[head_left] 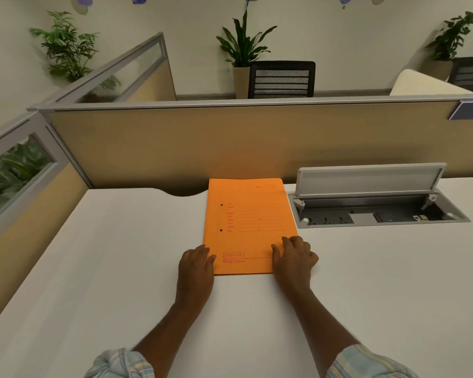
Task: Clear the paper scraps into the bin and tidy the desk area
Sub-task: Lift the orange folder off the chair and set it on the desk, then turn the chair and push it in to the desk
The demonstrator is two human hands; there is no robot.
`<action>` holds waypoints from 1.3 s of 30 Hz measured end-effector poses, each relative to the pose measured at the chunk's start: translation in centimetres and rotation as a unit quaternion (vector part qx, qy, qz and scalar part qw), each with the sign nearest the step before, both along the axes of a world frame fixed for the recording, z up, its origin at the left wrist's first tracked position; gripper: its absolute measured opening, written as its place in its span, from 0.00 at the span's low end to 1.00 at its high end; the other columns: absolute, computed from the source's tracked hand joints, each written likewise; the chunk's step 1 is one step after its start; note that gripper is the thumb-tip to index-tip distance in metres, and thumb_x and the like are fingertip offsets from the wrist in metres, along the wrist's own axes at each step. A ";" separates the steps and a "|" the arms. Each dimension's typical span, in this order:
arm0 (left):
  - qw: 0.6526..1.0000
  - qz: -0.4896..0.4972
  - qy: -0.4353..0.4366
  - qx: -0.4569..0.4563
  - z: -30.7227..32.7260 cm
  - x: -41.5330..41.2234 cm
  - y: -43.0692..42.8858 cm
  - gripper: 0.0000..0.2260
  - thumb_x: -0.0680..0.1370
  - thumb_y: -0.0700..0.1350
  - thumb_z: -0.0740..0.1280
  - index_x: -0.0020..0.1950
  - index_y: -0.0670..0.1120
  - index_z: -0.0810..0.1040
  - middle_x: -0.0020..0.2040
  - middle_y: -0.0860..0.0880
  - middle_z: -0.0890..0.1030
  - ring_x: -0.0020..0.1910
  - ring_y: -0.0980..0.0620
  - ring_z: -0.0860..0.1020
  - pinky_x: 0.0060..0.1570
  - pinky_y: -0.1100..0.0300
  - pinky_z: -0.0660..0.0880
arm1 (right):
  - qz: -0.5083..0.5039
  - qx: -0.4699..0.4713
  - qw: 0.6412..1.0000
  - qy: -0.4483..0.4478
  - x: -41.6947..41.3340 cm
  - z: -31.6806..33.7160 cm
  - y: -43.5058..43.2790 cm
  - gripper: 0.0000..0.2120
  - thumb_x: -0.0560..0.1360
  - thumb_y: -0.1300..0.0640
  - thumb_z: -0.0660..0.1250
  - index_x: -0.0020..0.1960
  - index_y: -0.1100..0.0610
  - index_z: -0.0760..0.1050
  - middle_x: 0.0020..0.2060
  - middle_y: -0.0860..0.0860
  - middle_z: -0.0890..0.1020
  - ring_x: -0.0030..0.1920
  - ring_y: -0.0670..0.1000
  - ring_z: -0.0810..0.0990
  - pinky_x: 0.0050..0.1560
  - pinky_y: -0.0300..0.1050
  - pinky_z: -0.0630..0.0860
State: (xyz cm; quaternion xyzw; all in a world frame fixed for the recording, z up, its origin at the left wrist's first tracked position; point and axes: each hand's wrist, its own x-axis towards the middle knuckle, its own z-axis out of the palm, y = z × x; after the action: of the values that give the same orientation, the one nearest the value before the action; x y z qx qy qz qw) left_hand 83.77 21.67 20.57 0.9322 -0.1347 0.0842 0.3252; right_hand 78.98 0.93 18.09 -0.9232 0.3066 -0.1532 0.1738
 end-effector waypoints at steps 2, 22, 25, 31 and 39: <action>0.999 -0.032 -0.025 0.024 0.1 -0.7 0.6 0.11 0.76 0.40 0.68 0.56 0.36 0.80 0.52 0.39 0.83 0.51 0.40 0.79 0.53 0.48 0.76 | 0.014 0.007 1.000 -0.014 -0.5 0.1 0.8 0.14 0.78 0.50 0.62 0.56 0.58 0.77 0.55 0.56 0.77 0.56 0.58 0.72 0.56 0.56 0.64; 0.983 -0.093 -0.146 0.057 4.7 -13.5 9.5 0.05 0.72 0.39 0.72 0.46 0.38 0.82 0.42 0.42 0.85 0.40 0.42 0.81 0.43 0.50 0.79 | 0.033 0.016 0.998 -0.057 -13.7 5.0 8.4 0.14 0.78 0.51 0.63 0.61 0.55 0.77 0.58 0.52 0.79 0.59 0.55 0.73 0.56 0.53 0.65; 0.978 -0.102 -0.173 0.055 5.8 -15.9 10.5 0.07 0.74 0.42 0.67 0.42 0.39 0.81 0.38 0.43 0.84 0.36 0.43 0.80 0.39 0.52 0.78 | 0.033 0.008 0.997 -0.062 -16.4 5.8 9.5 0.14 0.78 0.50 0.63 0.61 0.54 0.77 0.58 0.52 0.79 0.59 0.54 0.73 0.56 0.53 0.66; 0.981 -0.097 -0.165 0.040 6.2 -20.8 11.4 0.08 0.74 0.44 0.69 0.43 0.39 0.81 0.39 0.43 0.84 0.38 0.43 0.79 0.40 0.53 0.76 | 0.051 0.007 0.996 -0.067 -22.5 6.1 11.0 0.15 0.78 0.50 0.63 0.61 0.55 0.77 0.60 0.52 0.78 0.61 0.55 0.73 0.57 0.54 0.65; 0.984 -0.101 -0.142 0.042 6.7 -27.1 12.4 0.18 0.77 0.52 0.60 0.42 0.40 0.81 0.36 0.44 0.82 0.37 0.41 0.77 0.39 0.49 0.75 | 0.063 -0.001 0.995 -0.076 -29.4 6.2 11.7 0.14 0.77 0.49 0.64 0.59 0.54 0.78 0.58 0.51 0.78 0.62 0.55 0.73 0.55 0.53 0.67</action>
State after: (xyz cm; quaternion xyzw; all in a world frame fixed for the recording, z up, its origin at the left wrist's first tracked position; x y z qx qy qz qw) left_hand 56.64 34.05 27.30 0.9053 -0.2761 0.1766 0.2703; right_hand 49.61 12.65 24.32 -0.9264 0.2338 -0.2122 0.2053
